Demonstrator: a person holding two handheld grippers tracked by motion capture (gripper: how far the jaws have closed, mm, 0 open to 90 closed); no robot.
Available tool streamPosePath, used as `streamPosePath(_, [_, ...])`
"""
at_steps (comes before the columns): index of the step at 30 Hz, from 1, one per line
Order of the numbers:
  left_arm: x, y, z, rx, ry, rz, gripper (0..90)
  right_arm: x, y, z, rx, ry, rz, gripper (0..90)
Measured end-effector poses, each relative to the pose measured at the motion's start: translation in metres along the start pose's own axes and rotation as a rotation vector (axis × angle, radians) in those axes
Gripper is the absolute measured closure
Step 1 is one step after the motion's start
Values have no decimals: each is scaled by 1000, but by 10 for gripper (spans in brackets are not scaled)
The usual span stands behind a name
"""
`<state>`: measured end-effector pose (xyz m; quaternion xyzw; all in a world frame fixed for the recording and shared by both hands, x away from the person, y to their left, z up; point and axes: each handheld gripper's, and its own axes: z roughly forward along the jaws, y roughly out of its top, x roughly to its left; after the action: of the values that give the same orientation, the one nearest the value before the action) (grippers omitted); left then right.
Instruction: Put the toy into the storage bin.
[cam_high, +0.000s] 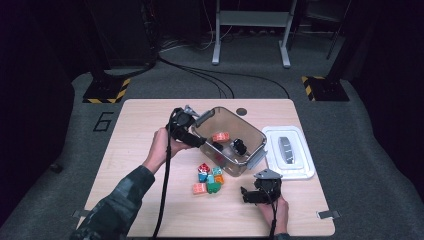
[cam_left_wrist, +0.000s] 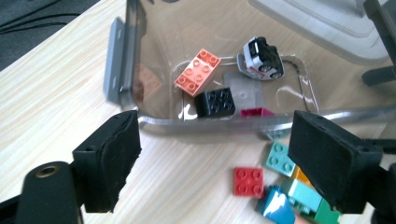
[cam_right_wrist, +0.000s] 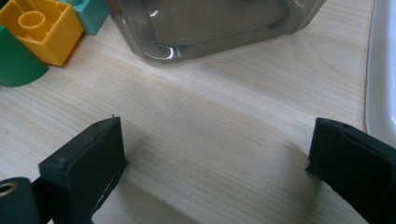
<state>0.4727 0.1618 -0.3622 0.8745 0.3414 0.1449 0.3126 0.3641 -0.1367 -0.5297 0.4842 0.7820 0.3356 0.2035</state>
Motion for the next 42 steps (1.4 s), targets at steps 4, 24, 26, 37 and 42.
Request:
streamPosePath(4, [2, -20, -2, -10, 0, -19, 157, 0, 0, 0, 0, -1, 1, 27])
streamPosePath(24, [-28, -103, 40, 55, -120, -9, 150, 0, 0, 0, -1, 0, 2, 28])
streamPosePath(26, [-33, -109, 44, 58, -130, 1, 147, 0, 0, 0, 0, 0, 2, 28])
streamPosePath(37, [-59, -130, 61, 66, -205, 90, 269, 0, 0, 0, 0, -2, 2, 28])
streamPosePath(42, [-65, -135, 64, 38, -208, 117, 455, 0, 0, 0, 0, -1, 2, 28])
